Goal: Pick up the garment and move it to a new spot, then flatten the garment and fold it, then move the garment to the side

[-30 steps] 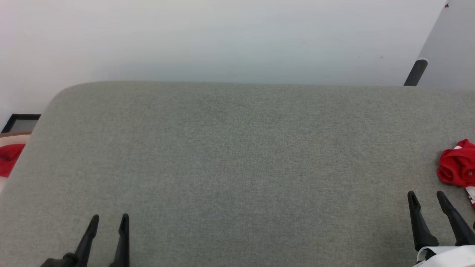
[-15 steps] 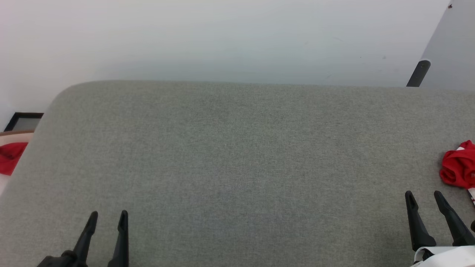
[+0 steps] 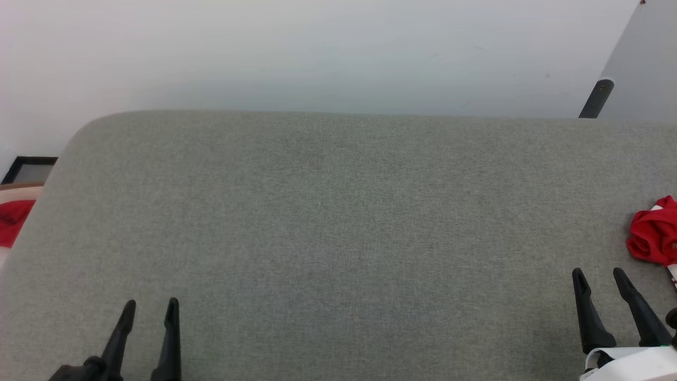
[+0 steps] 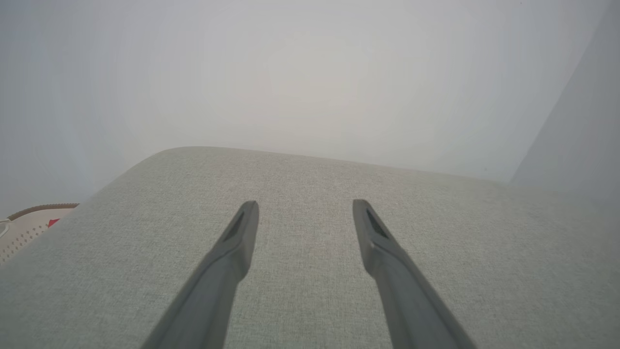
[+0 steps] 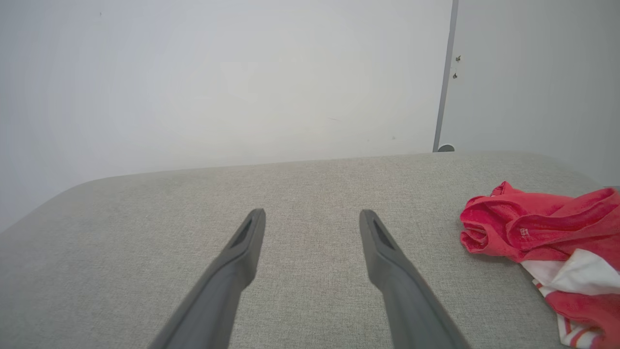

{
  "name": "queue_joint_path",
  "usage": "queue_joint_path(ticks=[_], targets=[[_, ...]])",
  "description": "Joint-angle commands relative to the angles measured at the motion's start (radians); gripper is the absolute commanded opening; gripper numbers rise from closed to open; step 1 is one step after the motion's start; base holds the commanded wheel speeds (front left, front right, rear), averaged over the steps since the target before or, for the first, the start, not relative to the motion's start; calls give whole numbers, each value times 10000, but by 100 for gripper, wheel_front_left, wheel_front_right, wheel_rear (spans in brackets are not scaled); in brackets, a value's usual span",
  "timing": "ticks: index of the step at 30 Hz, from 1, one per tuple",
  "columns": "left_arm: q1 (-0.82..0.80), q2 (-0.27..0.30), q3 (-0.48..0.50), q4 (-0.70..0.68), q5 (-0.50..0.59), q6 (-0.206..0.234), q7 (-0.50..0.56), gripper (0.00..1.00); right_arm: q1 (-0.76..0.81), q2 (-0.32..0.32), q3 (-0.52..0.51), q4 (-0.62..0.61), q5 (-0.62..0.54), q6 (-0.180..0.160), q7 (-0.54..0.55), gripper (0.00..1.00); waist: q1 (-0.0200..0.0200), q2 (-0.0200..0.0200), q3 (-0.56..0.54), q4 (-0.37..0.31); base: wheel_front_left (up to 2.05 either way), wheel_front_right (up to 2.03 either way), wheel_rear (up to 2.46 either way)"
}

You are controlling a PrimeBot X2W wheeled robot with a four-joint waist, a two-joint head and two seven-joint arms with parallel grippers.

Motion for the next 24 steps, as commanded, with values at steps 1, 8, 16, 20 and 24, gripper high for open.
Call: queue_joint_path(ticks=[1, 8, 16, 20, 24], targets=[[0, -5, 41, 2, -38, 5, 10, 100, -85, 31, 30, 15, 39, -12, -25, 100, 0, 0, 10, -18, 0, 0, 0], [82, -208, -81, 415, -53, 0, 2, 0, 87, 166, 38, 429, 91, 0, 14, 0, 0, 0, 27, -36, 0, 0, 0], [-201, -296, -92, 603, -1518, 8, 363, 0, -128, 264, -15, 685, 1498, -1, 182, 0, 0, 0, 0, -49, 0, 0, 0], [-349, -338, -93, 716, -2198, 6, 535, 0, -229, 309, -44, 810, 2149, -1, 263, 0, 0, 0, -14, -55, 0, 0, 0], [-485, -378, -92, 823, -2842, 4, 704, 0, -332, 352, -72, 928, 2769, -1, 339, 0, 0, 0, -28, -61, 0, 0, 0]])
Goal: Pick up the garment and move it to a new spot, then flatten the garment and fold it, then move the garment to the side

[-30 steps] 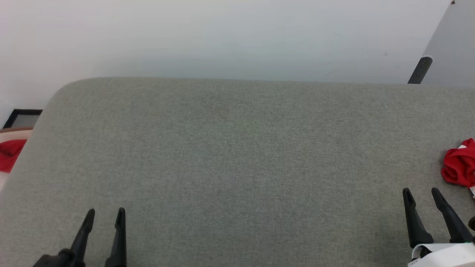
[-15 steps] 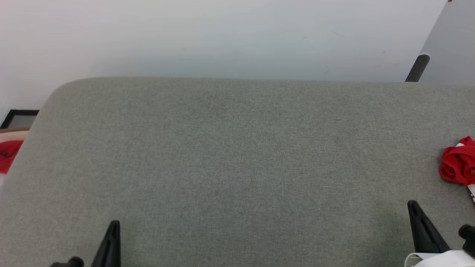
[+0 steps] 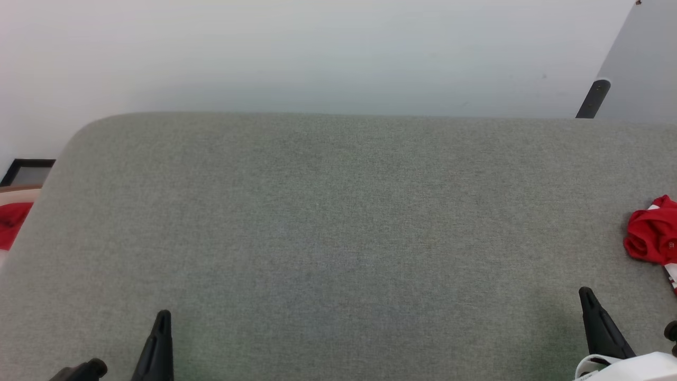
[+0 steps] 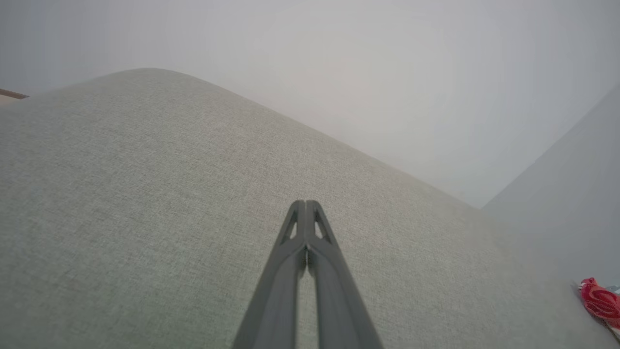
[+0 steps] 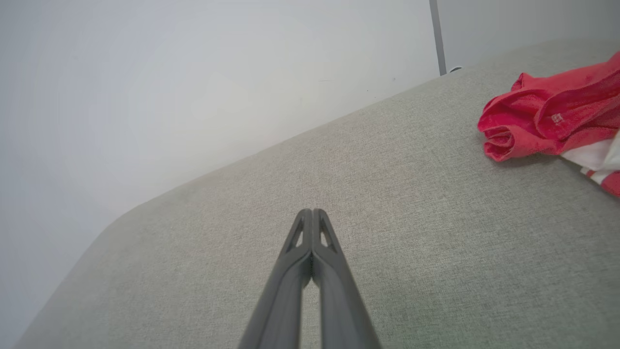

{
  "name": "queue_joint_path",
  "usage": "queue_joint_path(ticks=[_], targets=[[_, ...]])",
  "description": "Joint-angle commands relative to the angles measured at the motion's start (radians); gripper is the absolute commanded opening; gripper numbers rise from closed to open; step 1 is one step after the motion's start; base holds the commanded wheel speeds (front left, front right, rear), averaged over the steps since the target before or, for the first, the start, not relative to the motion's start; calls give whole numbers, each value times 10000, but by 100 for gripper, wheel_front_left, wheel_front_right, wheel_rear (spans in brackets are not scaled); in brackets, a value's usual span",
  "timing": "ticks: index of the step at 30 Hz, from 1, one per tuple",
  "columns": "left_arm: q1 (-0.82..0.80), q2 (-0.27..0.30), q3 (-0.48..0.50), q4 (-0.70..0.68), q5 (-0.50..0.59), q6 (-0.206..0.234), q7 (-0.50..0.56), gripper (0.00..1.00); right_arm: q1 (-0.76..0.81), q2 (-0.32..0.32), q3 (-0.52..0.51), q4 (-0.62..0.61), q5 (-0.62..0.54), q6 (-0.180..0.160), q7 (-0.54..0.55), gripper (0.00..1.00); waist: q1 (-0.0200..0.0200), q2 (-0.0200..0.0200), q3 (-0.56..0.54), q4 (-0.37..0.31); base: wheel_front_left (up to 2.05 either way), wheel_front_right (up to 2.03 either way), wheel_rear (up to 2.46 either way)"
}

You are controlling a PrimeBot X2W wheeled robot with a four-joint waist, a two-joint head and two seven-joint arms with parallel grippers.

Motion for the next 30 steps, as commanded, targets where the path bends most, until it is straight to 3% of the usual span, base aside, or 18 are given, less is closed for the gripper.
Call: queue_joint_path(ticks=[1, 30], targets=[[-255, 41, 33, -72, -432, 4, 107, 0, -318, -29, -58, -63, 427, -1, 31, 0, 0, -1, -6, -2, 0, 0, 0], [-1022, -247, 93, 453, -4126, 1, 1108, 0, -885, 248, -231, 620, 4009, -3, 493, 0, 0, -1, -100, -45, 0, 0, 0]])
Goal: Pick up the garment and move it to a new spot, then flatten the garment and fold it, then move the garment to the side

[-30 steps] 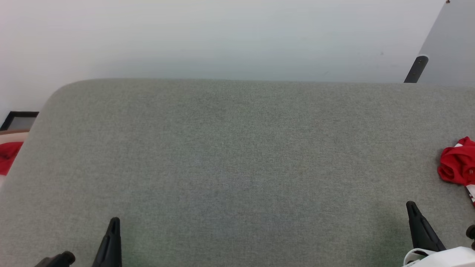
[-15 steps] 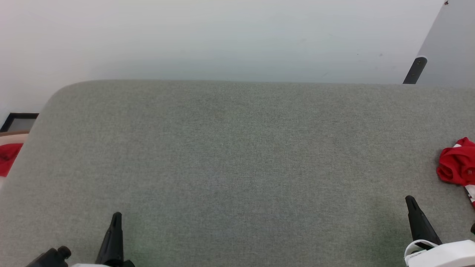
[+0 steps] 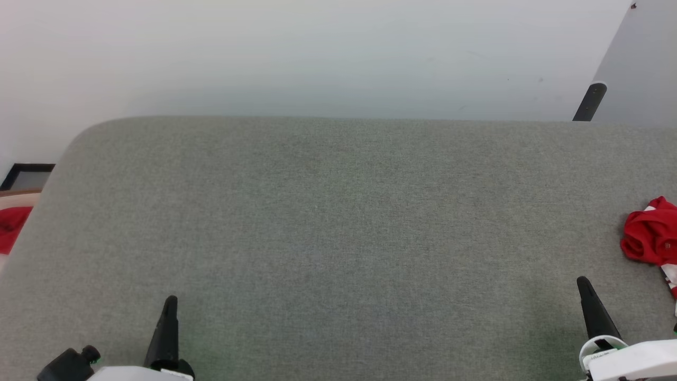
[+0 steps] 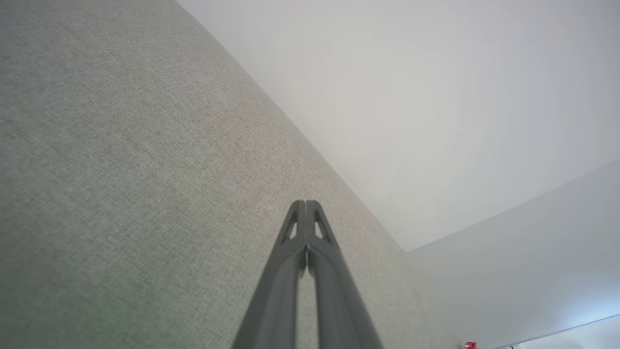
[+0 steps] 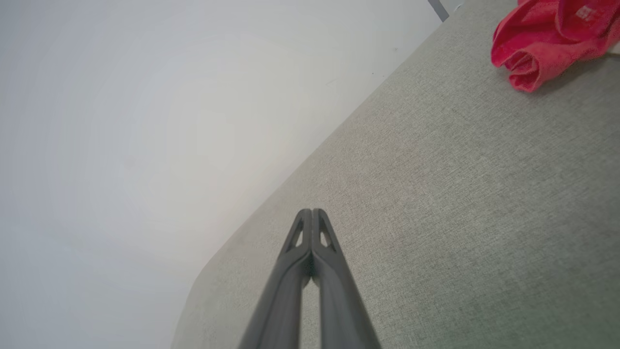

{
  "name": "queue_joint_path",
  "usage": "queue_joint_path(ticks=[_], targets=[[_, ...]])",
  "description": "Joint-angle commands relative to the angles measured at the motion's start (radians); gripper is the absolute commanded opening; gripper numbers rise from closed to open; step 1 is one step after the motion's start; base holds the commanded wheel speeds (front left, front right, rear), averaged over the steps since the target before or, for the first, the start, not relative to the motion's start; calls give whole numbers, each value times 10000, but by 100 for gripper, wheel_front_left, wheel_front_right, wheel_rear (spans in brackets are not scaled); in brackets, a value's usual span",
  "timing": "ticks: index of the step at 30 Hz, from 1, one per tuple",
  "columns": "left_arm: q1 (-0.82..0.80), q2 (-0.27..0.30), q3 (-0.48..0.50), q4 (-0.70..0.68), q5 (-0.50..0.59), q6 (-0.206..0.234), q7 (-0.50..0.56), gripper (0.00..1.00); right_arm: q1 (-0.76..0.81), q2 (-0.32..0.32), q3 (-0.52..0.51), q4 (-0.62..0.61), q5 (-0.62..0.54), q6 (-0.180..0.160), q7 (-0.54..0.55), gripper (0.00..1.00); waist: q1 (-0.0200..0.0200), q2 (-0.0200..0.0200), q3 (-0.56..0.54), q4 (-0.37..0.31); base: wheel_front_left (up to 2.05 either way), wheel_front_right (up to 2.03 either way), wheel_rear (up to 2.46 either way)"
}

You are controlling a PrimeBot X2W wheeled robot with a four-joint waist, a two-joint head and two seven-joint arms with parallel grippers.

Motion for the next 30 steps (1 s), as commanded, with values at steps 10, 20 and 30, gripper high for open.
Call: queue_joint_path(ticks=[10, 20, 30], targets=[[-432, -62, 74, 74, -1191, 0, 308, 0, -415, 71, -95, 123, 1177, -2, 160, 0, 0, -1, -34, -15, 0, 0, 0], [-638, -159, 114, 223, -2148, 0, 603, 0, -553, 153, -144, 308, 2108, -2, 287, 0, 0, -1, -67, -30, 0, 0, 0], [-824, -250, 155, 353, -3030, 0, 871, 0, -695, 224, -195, 474, 2993, -1, 410, 0, 0, -1, -101, -45, 0, 0, 0]])
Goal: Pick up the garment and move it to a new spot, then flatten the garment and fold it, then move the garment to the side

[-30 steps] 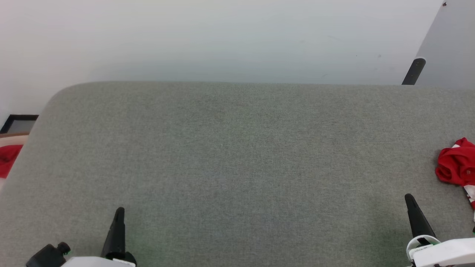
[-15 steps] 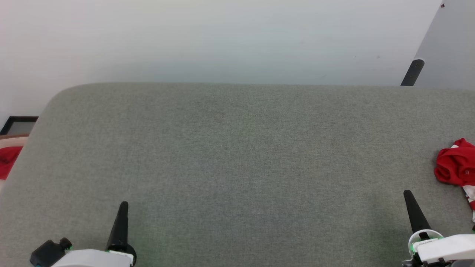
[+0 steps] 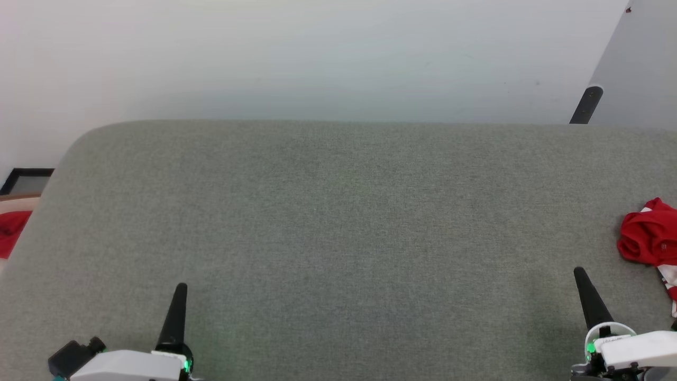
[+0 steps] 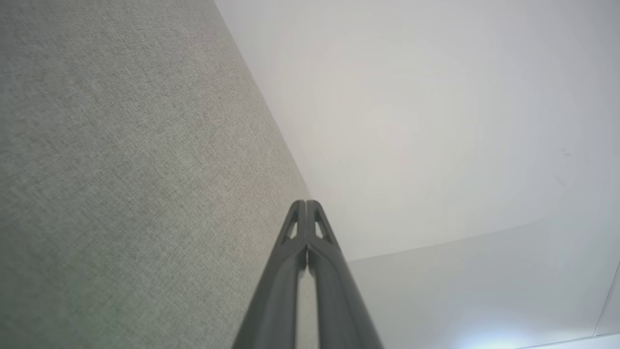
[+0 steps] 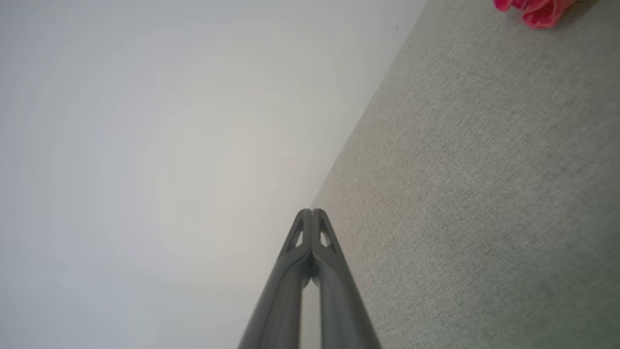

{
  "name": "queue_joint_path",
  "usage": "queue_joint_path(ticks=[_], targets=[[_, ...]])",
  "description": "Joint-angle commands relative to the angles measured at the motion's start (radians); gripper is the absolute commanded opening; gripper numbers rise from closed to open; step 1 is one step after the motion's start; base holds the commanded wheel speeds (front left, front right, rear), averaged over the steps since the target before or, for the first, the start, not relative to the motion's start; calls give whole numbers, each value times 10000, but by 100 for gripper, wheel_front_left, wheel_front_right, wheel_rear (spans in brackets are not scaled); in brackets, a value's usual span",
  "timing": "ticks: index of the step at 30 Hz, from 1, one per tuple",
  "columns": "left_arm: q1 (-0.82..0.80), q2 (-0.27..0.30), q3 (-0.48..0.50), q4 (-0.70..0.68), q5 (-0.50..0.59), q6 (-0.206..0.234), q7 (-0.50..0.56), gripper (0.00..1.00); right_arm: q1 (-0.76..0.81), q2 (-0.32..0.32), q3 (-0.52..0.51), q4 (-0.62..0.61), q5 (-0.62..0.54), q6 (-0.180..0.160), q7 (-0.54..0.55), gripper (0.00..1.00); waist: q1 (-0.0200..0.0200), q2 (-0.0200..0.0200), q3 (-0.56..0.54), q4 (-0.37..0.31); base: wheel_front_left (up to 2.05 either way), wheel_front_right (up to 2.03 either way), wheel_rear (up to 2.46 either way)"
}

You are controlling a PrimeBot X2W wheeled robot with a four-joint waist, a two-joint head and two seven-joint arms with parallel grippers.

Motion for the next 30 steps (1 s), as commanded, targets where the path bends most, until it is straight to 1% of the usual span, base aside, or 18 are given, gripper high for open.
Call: queue_joint_path(ticks=[1, 30], targets=[[-227, 4, 49, -38, -243, -2, 64, 0, -189, 12, -48, -36, 277, 2, 57, 0, 0, 0, -5, -2, 0, 0, 0], [-645, -232, 166, 304, -2354, -3, 737, 0, -510, 188, -164, 396, 2384, 2, 347, 0, 0, 0, -103, -46, 0, 0, 0]])
